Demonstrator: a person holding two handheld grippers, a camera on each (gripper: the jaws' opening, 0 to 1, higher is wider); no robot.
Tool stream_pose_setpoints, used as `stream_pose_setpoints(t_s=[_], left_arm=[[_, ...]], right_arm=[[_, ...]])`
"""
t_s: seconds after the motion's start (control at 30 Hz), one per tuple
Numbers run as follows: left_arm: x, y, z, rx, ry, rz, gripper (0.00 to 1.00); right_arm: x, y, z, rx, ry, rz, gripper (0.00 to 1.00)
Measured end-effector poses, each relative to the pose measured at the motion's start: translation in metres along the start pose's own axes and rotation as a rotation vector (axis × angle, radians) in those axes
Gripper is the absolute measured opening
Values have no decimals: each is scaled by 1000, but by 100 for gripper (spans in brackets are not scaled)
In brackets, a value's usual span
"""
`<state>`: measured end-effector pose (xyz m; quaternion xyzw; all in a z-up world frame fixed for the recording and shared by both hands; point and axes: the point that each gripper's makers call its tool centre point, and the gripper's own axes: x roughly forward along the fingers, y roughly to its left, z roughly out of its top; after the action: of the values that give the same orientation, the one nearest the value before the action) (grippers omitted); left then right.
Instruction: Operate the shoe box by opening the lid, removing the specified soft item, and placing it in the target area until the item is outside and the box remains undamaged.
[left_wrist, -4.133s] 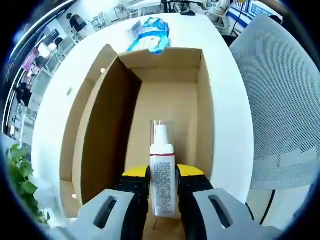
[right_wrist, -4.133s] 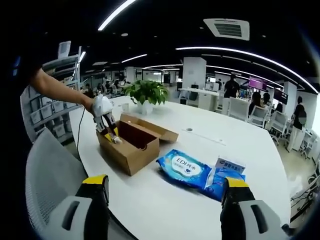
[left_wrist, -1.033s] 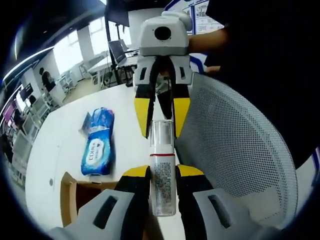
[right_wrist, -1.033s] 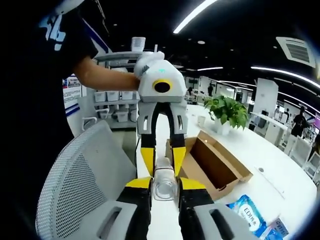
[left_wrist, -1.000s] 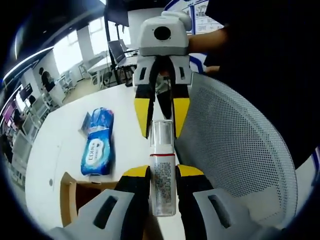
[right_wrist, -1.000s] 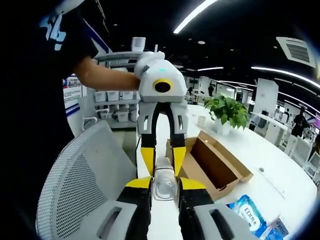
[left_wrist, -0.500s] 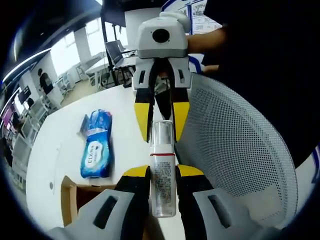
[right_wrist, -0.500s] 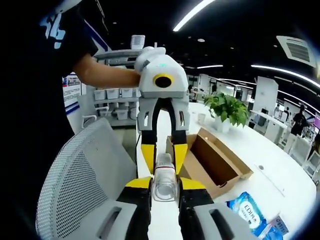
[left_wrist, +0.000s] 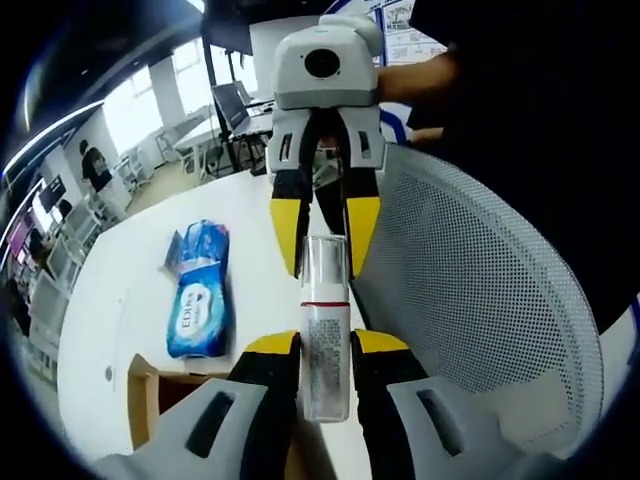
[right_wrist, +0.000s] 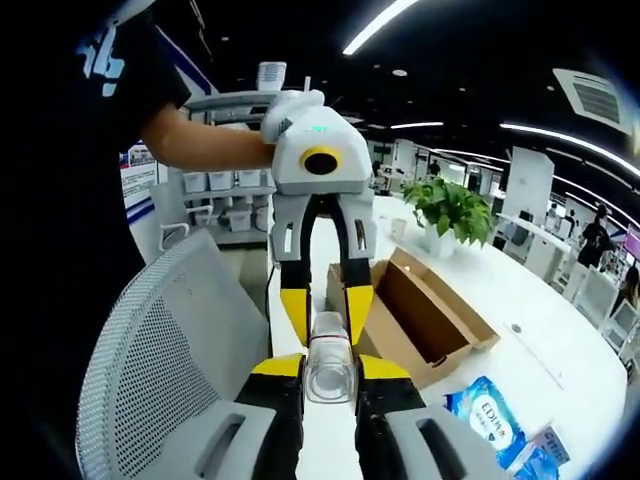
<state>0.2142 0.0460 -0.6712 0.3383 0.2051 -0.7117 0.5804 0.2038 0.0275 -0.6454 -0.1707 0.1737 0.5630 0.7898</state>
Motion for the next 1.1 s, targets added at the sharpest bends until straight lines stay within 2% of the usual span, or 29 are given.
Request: stream_pose_setpoints(t_s=[0.07, 0.3, 0.4, 0.5, 0.6, 0.7, 0.83, 0.93, 1.0, 1.1], left_arm=[[-1, 2, -3, -7, 9, 10, 21], [-10, 11, -7, -74, -19, 73, 25], [-16, 16, -4, -125, -55, 120, 25], [-20, 17, -2, -180, -89, 154, 30], [-24, 20, -3, -196, -105, 191, 32], [-28, 22, -6, -243, -123, 236, 36], [-38, 29, -10, -334, -182, 301, 45], [-45, 31, -18, -359, -179, 342, 50], [-52, 36, -25, -371, -166, 394, 54], [-59, 37, -28, -419, -186, 424, 60]], right_arm=[[-2, -2, 0, 17, -5, -3, 13], [-7, -7, -5, 15, 18, -17, 13], [-8, -9, -7, 6, 34, -18, 14], [-12, -13, -8, 3, 44, -21, 14], [-15, -17, -9, -8, 58, -29, 14], [-22, -27, -12, -12, 73, -45, 14], [-31, -42, -17, -16, 106, -69, 14], [-40, -54, -19, -19, 120, -90, 14], [-44, -61, -19, -17, 125, -101, 14], [-53, -76, -22, -24, 145, -126, 14]])
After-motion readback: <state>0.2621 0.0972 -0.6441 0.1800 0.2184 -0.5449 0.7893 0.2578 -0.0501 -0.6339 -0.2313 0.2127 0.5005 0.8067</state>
